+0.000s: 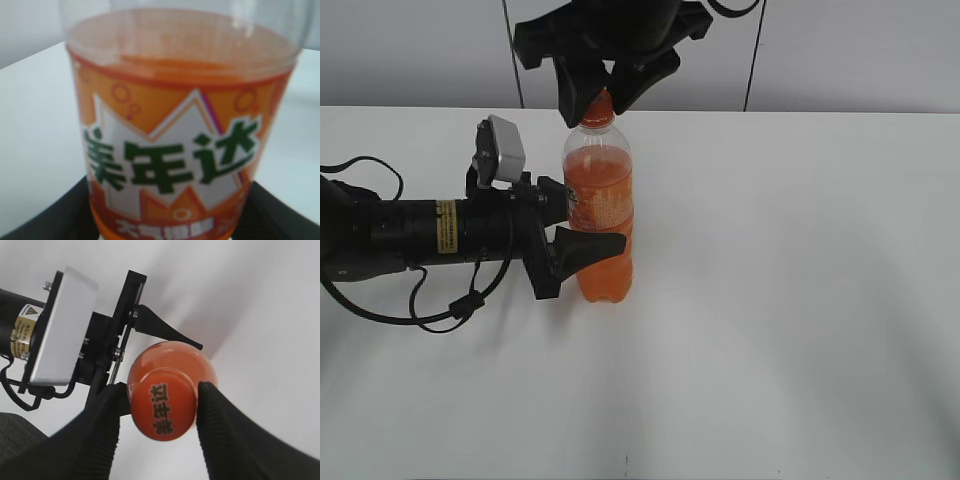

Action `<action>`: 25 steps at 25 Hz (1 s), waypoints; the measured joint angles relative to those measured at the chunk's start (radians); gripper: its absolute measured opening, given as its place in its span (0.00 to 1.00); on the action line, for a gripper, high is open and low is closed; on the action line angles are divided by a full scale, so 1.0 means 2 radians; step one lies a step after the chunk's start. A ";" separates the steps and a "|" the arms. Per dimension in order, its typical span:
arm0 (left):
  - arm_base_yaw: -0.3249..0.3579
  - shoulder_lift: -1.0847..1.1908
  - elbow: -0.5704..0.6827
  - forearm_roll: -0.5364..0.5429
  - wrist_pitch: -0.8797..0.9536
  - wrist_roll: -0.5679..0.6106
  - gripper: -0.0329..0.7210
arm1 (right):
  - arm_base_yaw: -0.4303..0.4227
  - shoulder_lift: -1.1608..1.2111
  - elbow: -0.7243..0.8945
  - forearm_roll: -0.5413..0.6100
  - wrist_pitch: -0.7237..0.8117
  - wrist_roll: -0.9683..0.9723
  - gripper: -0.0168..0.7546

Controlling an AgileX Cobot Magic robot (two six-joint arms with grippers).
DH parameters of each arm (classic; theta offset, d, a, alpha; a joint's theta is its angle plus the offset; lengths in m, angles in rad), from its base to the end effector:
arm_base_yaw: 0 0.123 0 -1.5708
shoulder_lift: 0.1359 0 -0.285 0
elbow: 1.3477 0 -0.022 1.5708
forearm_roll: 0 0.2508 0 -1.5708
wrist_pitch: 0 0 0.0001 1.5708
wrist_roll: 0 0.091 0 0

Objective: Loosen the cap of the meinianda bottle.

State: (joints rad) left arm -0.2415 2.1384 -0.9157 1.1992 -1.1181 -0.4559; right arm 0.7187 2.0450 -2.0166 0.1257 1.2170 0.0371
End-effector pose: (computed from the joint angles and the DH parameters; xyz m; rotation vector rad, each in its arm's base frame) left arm 0.3253 -0.1586 0.0986 1.1365 1.5676 -0.9159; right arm 0.3307 0.3035 0.3106 -0.9044 2.6289 0.3790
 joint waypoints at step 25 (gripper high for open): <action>0.000 0.000 0.000 0.000 0.001 -0.001 0.61 | 0.000 -0.001 0.000 -0.022 0.000 -0.141 0.38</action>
State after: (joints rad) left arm -0.2415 2.1384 -0.9157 1.1985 -1.1170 -0.4571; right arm 0.7187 2.0433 -2.0166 0.0819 1.2178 -0.2452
